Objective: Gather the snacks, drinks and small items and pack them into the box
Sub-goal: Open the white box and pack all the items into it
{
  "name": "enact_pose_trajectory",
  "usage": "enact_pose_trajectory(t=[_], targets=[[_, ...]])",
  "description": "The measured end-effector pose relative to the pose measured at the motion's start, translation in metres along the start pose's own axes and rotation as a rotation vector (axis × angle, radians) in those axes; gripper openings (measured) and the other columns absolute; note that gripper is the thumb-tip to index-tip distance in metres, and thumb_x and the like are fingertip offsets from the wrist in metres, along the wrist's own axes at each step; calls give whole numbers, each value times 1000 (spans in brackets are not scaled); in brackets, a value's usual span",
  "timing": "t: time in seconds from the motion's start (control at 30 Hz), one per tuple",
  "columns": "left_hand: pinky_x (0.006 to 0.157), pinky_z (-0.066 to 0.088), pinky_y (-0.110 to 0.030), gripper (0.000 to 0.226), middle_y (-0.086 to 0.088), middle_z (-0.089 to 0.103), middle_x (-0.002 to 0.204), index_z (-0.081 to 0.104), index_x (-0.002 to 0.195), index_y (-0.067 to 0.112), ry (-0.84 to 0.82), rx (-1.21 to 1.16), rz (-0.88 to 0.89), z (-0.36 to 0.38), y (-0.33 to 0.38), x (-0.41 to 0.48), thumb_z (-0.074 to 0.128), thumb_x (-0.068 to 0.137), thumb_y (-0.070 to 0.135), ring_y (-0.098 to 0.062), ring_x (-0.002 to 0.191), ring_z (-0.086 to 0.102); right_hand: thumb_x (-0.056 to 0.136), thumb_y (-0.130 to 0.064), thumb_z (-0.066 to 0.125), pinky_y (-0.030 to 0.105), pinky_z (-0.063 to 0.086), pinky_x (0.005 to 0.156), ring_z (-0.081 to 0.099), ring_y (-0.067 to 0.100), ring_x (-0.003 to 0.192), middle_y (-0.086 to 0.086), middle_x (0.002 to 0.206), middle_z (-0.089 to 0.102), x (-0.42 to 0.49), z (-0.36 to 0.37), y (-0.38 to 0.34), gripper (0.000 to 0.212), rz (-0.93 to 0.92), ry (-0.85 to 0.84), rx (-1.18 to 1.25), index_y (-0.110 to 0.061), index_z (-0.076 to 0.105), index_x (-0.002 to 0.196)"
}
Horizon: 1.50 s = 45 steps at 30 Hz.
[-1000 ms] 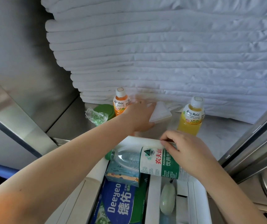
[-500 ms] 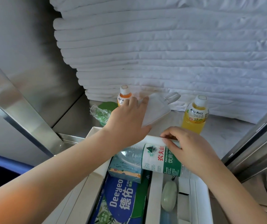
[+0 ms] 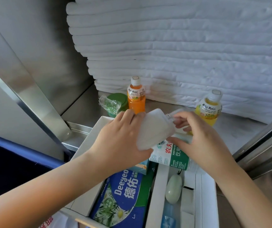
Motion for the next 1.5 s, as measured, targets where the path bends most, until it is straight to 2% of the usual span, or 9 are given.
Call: enact_pose_trajectory(t=[0.17, 0.3, 0.47, 0.57, 0.8, 0.93, 1.07, 1.37, 1.5], targets=[[72, 52, -31, 76, -2, 55, 99, 57, 123, 8, -14, -38, -9, -2, 3, -16, 69, 61, 50, -20, 88, 55, 77, -42, 62, 32, 52, 77, 52, 7, 104, -8, 126, 50, 0, 7, -24, 66, -171, -131, -129, -23, 44, 138], [77, 49, -30, 79, -1, 56, 101, 56, 124, 8, -24, -58, -6, -8, 1, -25, 70, 60, 52, -20, 92, 56, 69, -49, 67, 38, 38, 97, 40, 16, 119, -5, 138, 47, 5, 3, -40, 76, -294, -156, -316, -21, 47, 137], [73, 43, -19, 79, 2, 57, 103, 57, 122, 11, -104, -78, 36, -7, 5, -42, 66, 59, 59, -13, 93, 52, 71, -65, 55, 16, 21, 103, 35, 1, 121, -14, 137, 45, -6, 22, -45, 84, -306, -447, -298, -25, 37, 142], [85, 33, -19, 83, 6, 56, 106, 55, 124, 15, -181, -74, 54, 1, 3, -55, 62, 59, 66, -6, 98, 46, 70, -72, 52, 10, 20, 96, 35, -3, 117, -18, 132, 44, -14, 29, -48, 83, -304, -535, -292, -29, 37, 140], [83, -3, 10, 102, 30, 14, 127, 4, 139, 40, -492, -190, -8, 48, 1, -89, 50, 57, 81, 18, 108, 6, 69, -71, 60, 7, 19, 94, 32, -5, 117, -21, 127, 42, -35, 52, -55, 80, -320, -729, -197, -38, 35, 137], [81, 20, 0, 98, 32, 25, 115, 16, 135, 40, -618, -254, -30, 69, 4, -98, 63, 56, 75, 11, 106, 20, 69, -66, 64, 7, 23, 94, 32, -6, 118, -22, 130, 41, -45, 64, -57, 80, -334, -794, -207, -37, 35, 138], [74, 35, -16, 66, 23, 41, 98, 39, 106, 36, -753, -193, 2, 77, 9, -103, 66, 57, 70, 0, 92, 39, 71, -67, 61, 26, 40, 94, 40, 2, 114, -16, 124, 45, -57, 76, -60, 79, -341, -869, -240, -32, 37, 137], [64, 29, -23, 58, 13, 33, 93, 39, 100, 29, -877, -106, 90, 91, 12, -105, 65, 65, 66, -8, 82, 40, 81, -59, 56, 29, 45, 82, 45, 12, 106, -7, 117, 45, -78, 92, -53, 66, -309, -928, -369, -23, 37, 133], [67, 31, -24, 70, 8, 34, 96, 43, 112, 21, -917, -55, 27, 97, 6, -107, 66, 65, 67, -11, 83, 40, 91, -42, 49, 25, 39, 82, 40, 8, 109, -10, 115, 42, -80, 82, -53, 35, -286, -871, -350, -25, 45, 121]])
Point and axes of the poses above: each hand's wrist, its own x-axis towards the middle knuckle, its own z-axis out of the palm, y = z × x, the point moved 10 cm from there along x, towards the middle knuckle
